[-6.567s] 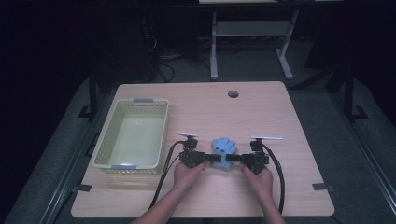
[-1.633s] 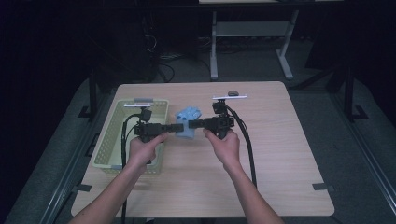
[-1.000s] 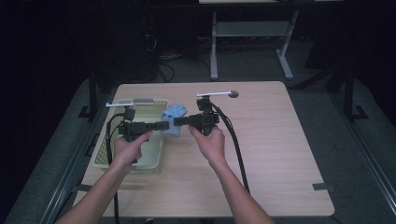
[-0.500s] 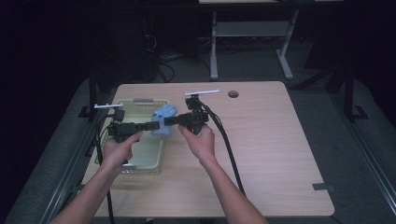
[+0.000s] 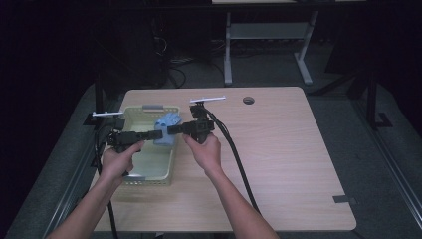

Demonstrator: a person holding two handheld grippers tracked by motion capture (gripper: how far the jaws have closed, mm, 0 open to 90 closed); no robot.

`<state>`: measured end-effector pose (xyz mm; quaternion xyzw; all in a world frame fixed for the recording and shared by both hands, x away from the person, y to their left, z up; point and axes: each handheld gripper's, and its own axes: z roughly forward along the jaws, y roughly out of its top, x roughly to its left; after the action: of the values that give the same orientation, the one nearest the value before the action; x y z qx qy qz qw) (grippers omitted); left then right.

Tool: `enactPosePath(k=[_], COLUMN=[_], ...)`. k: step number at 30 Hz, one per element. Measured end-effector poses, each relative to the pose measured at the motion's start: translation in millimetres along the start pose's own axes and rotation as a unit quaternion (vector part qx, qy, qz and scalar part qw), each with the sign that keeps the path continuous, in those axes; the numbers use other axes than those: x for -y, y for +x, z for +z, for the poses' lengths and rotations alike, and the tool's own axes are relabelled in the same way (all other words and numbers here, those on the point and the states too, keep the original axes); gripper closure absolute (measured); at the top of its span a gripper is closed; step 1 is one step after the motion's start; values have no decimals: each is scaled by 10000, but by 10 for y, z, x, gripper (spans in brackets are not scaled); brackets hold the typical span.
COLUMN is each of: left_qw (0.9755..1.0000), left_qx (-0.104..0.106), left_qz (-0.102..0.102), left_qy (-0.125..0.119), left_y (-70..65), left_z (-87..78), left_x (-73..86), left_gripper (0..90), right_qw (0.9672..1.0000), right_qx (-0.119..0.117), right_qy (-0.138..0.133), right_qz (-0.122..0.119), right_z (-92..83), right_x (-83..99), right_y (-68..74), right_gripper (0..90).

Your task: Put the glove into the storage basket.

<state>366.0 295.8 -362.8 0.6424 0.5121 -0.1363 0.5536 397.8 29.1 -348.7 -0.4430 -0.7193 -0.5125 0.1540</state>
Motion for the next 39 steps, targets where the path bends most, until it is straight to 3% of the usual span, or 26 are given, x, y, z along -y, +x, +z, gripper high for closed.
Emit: enactPosePath(k=[14,18,39], left_qw=[9999,9999,9996], left_qx=[-59,-113,-233], left_qz=[-99,-33,-164], left_qy=[-23,5,-6], left_y=[82,86,240], left_z=[-180,-223,-459], left_x=[-21,-38,-66], left_gripper=[704,704,704], right_qw=[9998,9997,9992], right_qx=[-210,-233,-354], right_qy=[37,49,163], right_qz=[0,11,-18], right_z=[173,215,502], right_x=[-46,-51,-94], right_y=[66,81,169], right_gripper=[801,801,801])
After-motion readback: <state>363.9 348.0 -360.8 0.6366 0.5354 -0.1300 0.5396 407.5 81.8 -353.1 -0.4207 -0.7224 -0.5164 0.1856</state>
